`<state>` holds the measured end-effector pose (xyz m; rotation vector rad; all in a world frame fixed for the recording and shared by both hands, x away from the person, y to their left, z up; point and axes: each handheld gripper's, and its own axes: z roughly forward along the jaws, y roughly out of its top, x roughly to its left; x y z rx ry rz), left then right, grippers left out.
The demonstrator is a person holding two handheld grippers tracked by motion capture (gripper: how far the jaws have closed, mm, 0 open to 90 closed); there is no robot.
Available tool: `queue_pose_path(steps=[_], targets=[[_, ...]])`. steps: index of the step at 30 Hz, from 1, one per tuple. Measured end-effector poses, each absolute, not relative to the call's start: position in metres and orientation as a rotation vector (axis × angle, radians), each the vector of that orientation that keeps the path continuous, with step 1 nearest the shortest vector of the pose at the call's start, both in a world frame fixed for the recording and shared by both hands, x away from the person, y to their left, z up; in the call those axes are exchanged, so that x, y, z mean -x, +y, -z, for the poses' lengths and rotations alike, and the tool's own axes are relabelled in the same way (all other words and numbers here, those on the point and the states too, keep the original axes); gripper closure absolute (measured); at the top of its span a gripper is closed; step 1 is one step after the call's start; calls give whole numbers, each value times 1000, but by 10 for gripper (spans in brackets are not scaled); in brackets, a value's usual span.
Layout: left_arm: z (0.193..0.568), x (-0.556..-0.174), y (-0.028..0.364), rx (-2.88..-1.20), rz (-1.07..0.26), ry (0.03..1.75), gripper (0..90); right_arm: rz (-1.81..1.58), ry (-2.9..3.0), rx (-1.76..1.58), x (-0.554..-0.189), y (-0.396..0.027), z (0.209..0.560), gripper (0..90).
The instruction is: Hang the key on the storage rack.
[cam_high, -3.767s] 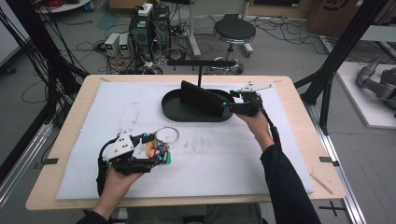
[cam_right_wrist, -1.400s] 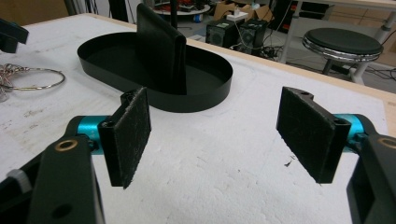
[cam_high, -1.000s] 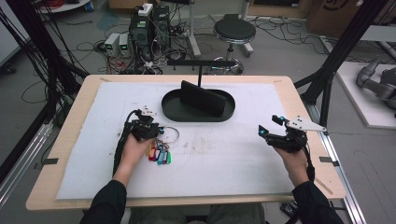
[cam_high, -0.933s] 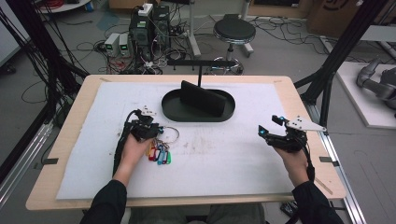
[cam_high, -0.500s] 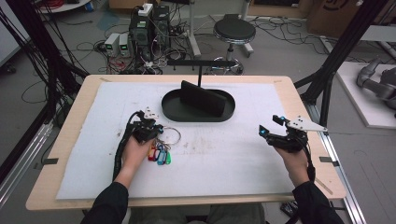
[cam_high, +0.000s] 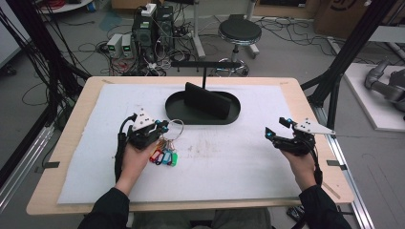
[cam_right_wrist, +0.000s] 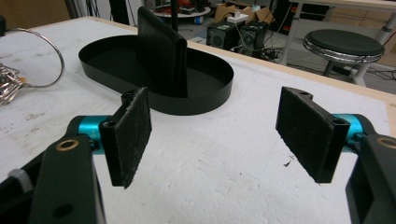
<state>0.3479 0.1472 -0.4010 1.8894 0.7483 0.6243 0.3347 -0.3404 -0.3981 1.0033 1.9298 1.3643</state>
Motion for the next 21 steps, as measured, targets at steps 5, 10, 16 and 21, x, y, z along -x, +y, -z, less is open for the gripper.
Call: queue_pose_path(steps=[5,10,16,21], targets=[[406,-338,141,-1939,-629,695,861,-1365,1934,-996,-335,-338,398,270],[408,-342,141,-1944,-599,702,855,-1364,1941,-993,-335,-336,398,270],[415,-349,138,-2008,-563,717,816,-1368,1945,-991,-336,-336,399,270],[415,-350,139,-2007,-565,714,861,-1368,1942,-992,-336,-338,399,270]])
